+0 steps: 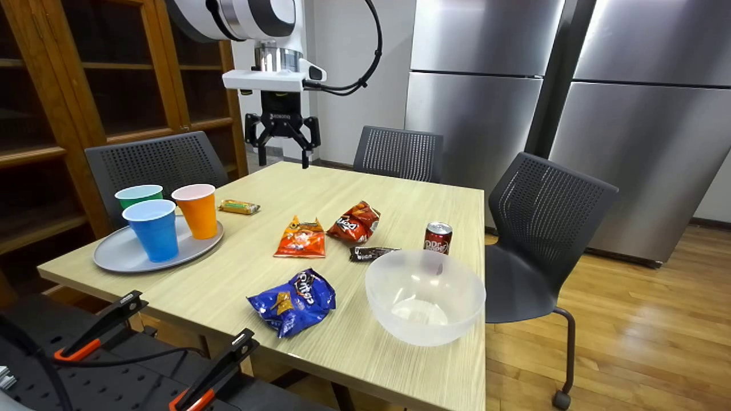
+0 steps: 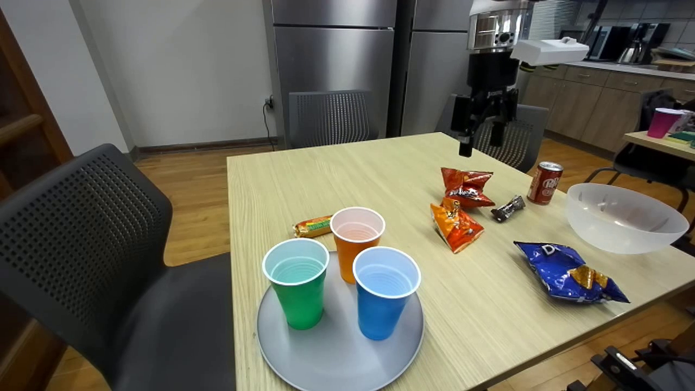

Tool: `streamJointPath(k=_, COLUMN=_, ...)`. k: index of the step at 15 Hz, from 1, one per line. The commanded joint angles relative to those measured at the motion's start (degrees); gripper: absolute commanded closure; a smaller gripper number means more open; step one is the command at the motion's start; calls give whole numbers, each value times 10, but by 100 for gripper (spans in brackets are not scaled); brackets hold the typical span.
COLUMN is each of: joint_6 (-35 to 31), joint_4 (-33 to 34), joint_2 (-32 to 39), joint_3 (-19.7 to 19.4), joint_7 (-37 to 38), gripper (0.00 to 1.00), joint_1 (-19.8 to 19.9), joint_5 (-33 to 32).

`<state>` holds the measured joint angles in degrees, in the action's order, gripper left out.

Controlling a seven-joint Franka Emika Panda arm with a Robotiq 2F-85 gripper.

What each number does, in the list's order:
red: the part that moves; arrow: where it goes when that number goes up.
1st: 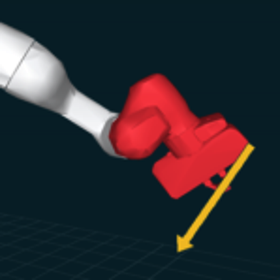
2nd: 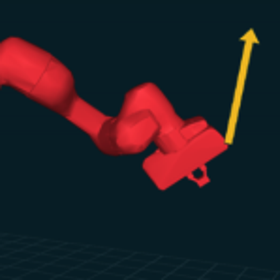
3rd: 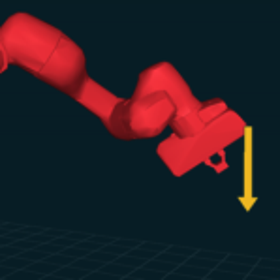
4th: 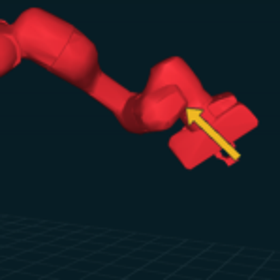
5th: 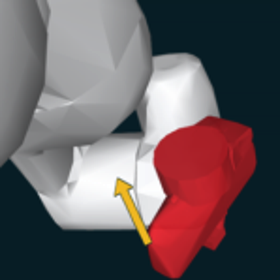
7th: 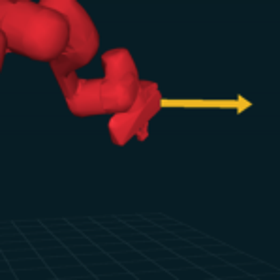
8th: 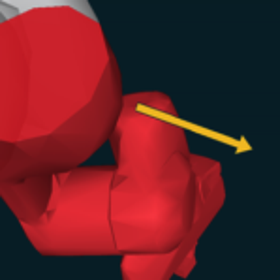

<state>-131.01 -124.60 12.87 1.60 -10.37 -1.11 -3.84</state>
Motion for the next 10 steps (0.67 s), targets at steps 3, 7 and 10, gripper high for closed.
streamJointPath(k=3, joint_6=-13, joint_4=-2, joint_2=5, joint_3=1, joint_7=19, gripper=0, joint_1=1, joint_5=10)
streamJointPath(k=7, joint_6=-47, joint_4=9, joint_2=34, joint_3=0, joint_7=42, gripper=0, joint_1=7, joint_5=47)
streamJointPath(k=10, joint_6=-75, joint_4=18, joint_2=57, joint_3=-4, joint_7=57, gripper=0, joint_1=11, joint_5=64)
